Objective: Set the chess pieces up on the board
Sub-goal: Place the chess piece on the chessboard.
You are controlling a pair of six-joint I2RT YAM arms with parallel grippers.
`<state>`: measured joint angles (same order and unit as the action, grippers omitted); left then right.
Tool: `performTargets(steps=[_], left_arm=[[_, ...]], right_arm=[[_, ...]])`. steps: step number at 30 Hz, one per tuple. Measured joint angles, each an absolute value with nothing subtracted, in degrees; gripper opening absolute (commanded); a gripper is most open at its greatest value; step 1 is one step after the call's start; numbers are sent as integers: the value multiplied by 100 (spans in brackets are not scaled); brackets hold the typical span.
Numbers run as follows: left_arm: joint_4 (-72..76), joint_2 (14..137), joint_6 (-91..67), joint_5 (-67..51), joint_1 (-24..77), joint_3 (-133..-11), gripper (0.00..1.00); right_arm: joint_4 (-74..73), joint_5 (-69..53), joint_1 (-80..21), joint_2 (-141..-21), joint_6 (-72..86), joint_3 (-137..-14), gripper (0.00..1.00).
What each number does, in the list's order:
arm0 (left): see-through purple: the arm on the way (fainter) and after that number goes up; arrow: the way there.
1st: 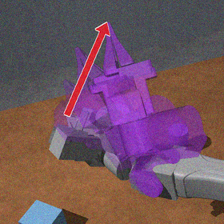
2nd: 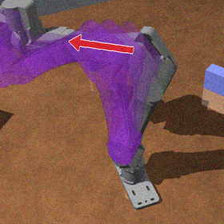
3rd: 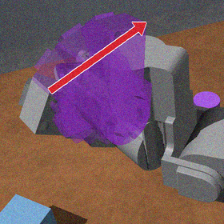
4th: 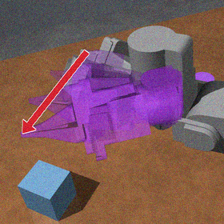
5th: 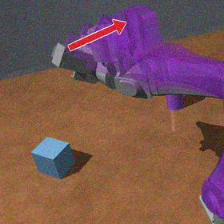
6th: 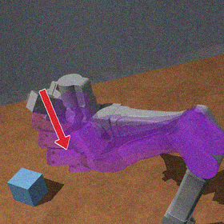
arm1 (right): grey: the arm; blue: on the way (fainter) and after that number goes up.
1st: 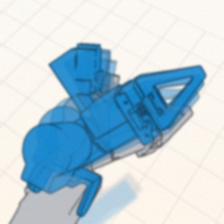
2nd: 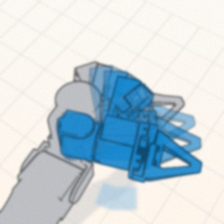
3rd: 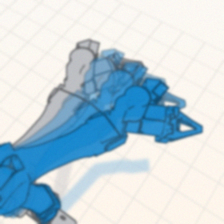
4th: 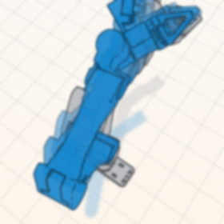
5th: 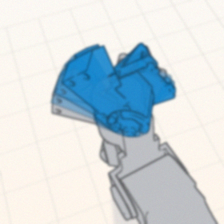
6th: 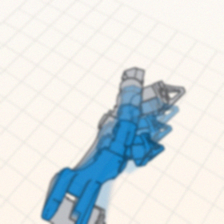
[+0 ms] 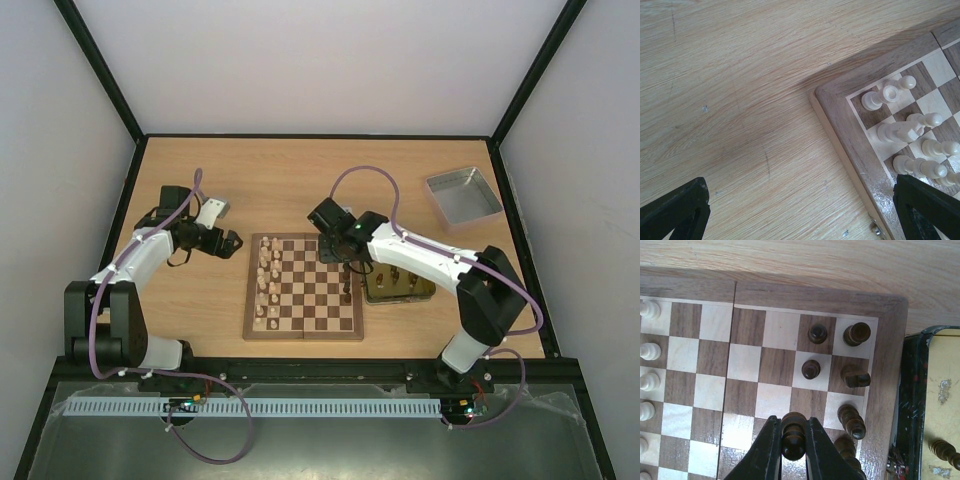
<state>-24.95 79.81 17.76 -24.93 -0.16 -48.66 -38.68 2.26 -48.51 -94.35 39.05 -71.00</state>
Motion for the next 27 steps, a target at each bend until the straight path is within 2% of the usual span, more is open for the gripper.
performTargets(steps=[27], left_arm=[[-2493,7992,1776,-2477,-16,-4866,100]], right_arm=[[-3500,5,-4851,-9662,3924,-6676,11]])
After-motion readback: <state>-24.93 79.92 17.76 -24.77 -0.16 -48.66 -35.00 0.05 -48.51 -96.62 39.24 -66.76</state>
